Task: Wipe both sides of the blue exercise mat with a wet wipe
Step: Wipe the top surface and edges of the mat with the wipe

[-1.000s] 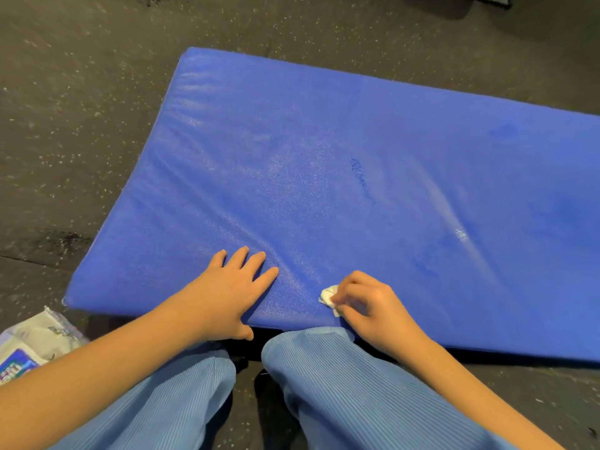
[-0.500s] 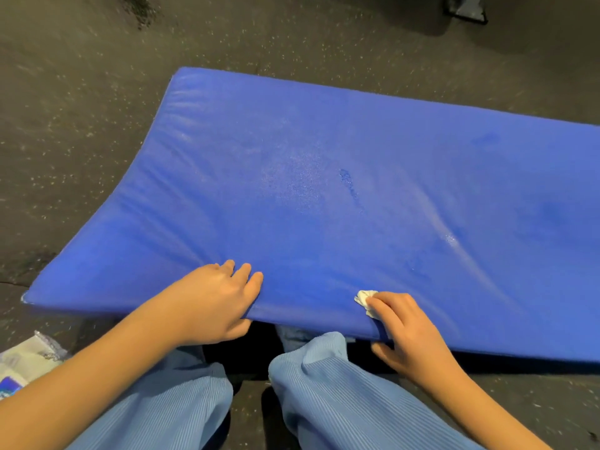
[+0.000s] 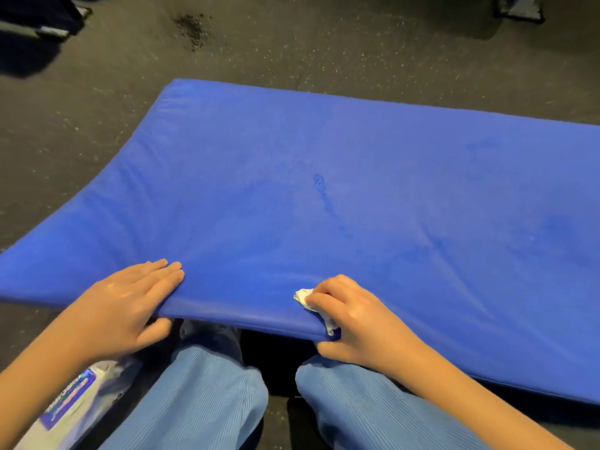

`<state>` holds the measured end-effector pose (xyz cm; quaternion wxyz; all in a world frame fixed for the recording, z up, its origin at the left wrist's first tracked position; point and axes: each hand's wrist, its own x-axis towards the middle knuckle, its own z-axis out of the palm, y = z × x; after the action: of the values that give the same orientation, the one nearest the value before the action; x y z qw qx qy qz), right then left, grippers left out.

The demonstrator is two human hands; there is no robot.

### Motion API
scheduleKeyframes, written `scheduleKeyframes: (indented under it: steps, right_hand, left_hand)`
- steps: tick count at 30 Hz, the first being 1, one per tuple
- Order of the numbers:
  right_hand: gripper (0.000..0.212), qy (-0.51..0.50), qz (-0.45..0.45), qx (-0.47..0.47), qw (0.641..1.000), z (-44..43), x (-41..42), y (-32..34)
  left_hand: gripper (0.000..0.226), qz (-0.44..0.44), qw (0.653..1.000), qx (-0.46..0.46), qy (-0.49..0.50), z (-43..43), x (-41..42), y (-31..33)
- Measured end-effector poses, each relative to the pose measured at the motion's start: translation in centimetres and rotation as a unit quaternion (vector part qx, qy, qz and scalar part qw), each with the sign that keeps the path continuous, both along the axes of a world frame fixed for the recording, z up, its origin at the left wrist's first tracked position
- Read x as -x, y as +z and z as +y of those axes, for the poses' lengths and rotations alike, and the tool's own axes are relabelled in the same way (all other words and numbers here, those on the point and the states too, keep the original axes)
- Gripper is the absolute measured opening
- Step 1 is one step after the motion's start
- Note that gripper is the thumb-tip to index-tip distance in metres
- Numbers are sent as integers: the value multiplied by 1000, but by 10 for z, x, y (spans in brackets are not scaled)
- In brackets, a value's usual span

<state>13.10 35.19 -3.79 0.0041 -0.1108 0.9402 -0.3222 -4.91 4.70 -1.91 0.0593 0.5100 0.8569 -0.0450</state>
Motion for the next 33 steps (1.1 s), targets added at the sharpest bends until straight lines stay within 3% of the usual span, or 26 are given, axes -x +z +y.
scheduleKeyframes:
  steps: [8, 11, 14, 16, 17, 21, 27, 31, 33]
  right_hand:
    - [37, 63, -99, 39, 992, -4, -3, -7]
    - [19, 104, -108, 17, 989, -2, 11, -6]
    - [12, 12, -79, -9, 997, 2, 44, -26]
    - [12, -75, -66, 9, 995, -7, 58, -35]
    - [13, -70, -68, 33, 995, -18, 57, -35]
    - [12, 116, -101, 59, 986, -47, 40, -21]
    - [20, -107, -72, -11, 992, -14, 100, -56]
    - [27, 90, -88, 29, 992, -40, 78, -39]
    - [17, 111, -101, 3, 989, -26, 87, -43]
  left_hand:
    - [65, -44, 997, 59, -16, -26, -10, -32]
    - [65, -94, 995, 34, 22, -15, -2, -30]
    - [86, -126, 987, -1, 96, 14, 13, -37]
    - [94, -145, 979, 16, 144, 36, 17, -47]
    - [96, -150, 975, 33, 159, 45, 15, -53]
    - [96, -160, 964, 29, 209, 57, -7, -68]
    - [91, -176, 958, 13, 224, 53, -7, -76]
    - [79, -168, 960, -8, 224, 51, -9, -80]
    - [74, -168, 960, -9, 226, 50, -8, -81]
